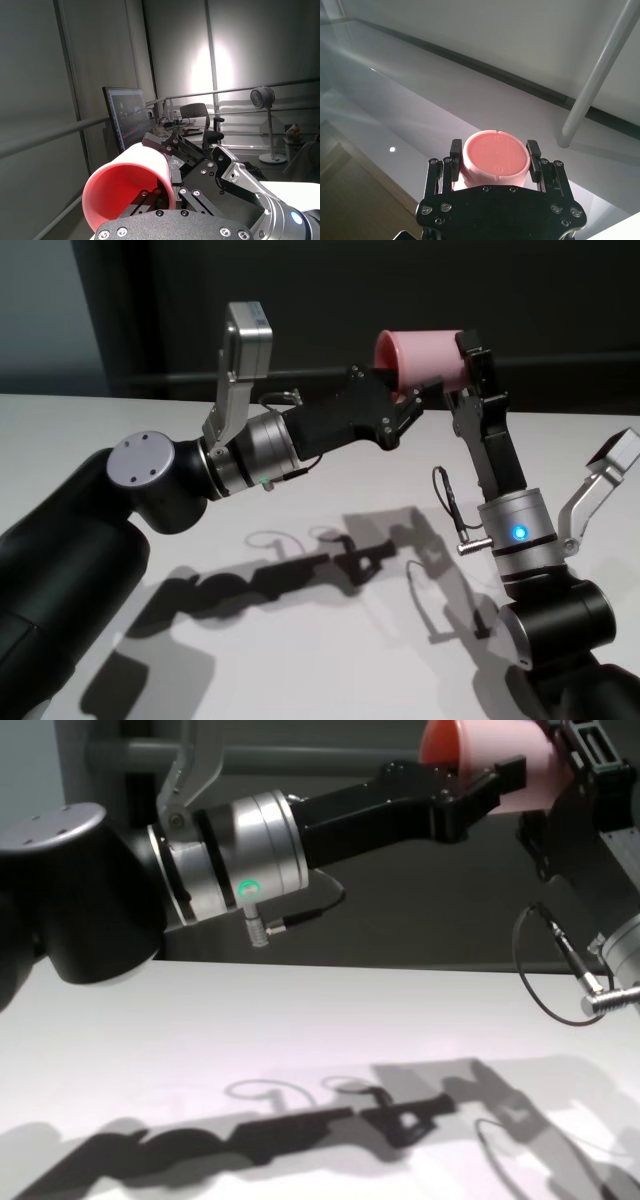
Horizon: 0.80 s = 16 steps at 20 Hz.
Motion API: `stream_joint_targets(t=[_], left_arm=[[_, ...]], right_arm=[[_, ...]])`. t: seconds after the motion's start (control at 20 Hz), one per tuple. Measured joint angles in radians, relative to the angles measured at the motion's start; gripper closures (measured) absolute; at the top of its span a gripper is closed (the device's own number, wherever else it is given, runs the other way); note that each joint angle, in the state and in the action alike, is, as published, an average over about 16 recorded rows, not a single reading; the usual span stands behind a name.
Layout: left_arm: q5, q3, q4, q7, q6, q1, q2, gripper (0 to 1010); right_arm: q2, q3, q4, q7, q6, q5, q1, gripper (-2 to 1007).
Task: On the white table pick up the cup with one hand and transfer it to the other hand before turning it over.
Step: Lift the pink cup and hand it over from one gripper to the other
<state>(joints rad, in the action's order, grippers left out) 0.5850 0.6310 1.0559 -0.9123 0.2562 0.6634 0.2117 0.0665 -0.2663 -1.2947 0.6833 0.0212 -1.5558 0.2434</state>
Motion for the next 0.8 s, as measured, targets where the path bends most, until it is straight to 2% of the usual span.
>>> stream_joint_targets(t=[0.5,0.8], left_arm=[[0.000,0.000,0.000,0.000,0.000,0.000,0.000,956],[0.000,0.000,0.001,-0.001,0.001,0.000,0.000,893]], right_arm=[[0.000,0.000,0.000,-0.001,0.001,0.001,0.000,248],[0.000,0.001,0.000,-0.002,0.001,0.001,0.000,248]])
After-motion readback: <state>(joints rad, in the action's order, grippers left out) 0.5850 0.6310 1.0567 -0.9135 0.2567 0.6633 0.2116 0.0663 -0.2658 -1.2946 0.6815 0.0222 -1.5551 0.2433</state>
